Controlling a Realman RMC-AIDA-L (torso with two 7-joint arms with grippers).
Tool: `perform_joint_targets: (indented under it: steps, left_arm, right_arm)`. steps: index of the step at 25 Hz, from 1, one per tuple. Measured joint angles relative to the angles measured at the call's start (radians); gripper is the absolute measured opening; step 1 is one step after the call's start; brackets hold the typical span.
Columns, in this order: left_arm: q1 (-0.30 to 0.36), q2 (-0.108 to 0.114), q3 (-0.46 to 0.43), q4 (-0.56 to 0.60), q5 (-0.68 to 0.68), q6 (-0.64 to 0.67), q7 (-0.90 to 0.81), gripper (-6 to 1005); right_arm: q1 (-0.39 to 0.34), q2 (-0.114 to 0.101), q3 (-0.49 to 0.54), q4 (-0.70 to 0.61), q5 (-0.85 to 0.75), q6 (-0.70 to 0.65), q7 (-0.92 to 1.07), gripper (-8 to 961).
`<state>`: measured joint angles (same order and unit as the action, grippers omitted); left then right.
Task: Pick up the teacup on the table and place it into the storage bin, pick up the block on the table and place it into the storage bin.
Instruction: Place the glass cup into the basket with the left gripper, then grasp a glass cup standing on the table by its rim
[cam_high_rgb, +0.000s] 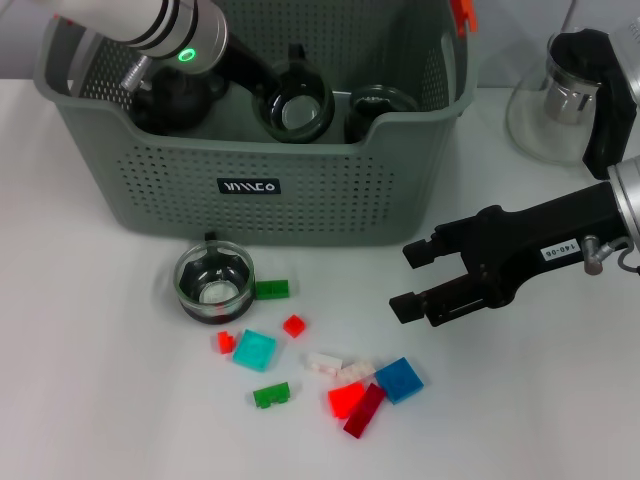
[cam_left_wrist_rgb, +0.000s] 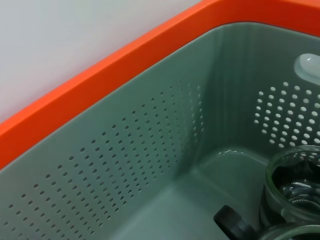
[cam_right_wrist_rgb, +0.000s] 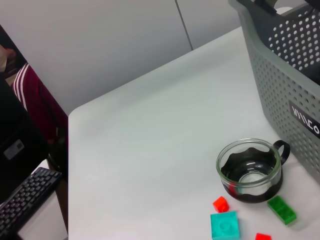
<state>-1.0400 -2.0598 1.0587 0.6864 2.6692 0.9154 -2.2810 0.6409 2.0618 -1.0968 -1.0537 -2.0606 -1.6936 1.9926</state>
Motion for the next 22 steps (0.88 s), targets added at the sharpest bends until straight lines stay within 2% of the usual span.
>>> perform_joint_targets:
  steps: [10, 15, 22]
  left_arm:
    - [0.0, -0.002, 0.0, 0.004, 0.001, -0.001, -0.01, 55]
    - [0.004, 0.0, 0.001, 0.004, 0.001, -0.001, -0.01, 250]
    - [0.022, 0.011, -0.008, 0.043, 0.002, 0.007, -0.022, 382]
  right_arm:
    - [0.0, 0.001, 0.001, 0.0, 0.0, 0.0, 0.0, 867]
    - [-0.001, 0.001, 0.001, 0.0, 0.0, 0.0, 0.0, 867]
    - [-0.003, 0.001, 0.003, 0.0, 0.001, -0.001, 0.0, 867]
